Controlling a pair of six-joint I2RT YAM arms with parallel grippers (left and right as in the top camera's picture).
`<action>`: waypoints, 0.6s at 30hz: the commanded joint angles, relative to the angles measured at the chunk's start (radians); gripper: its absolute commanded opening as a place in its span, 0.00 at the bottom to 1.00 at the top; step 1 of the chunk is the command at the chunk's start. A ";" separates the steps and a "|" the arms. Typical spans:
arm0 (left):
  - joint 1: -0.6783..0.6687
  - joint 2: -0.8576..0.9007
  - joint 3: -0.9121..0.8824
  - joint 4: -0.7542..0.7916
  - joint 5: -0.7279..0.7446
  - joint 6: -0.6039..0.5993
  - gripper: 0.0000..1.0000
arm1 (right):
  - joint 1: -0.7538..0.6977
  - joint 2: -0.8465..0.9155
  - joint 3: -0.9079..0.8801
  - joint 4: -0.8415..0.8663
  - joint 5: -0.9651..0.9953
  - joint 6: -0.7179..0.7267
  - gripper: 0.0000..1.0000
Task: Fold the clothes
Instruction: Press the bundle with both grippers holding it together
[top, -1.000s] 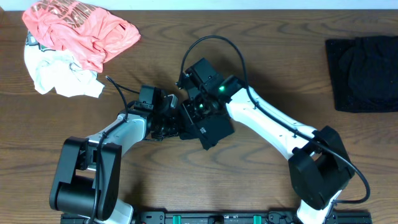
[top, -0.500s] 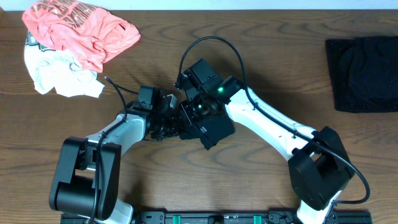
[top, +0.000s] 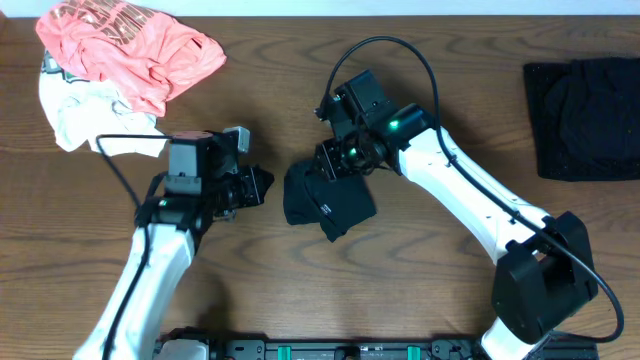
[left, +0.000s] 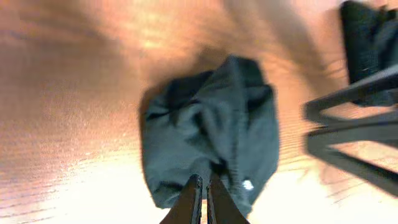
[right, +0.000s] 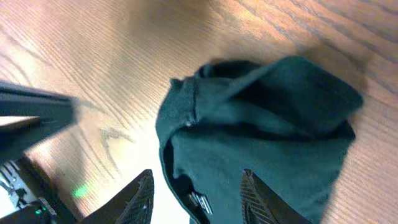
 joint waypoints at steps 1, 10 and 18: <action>-0.008 -0.072 0.003 -0.006 0.029 -0.019 0.06 | 0.001 -0.011 0.010 -0.031 0.068 -0.021 0.44; -0.094 -0.080 0.003 0.029 0.029 -0.028 0.07 | 0.001 0.004 -0.070 -0.015 0.115 -0.021 0.25; -0.149 -0.063 0.003 0.197 -0.003 -0.026 0.06 | 0.002 0.004 -0.167 0.137 0.115 -0.021 0.01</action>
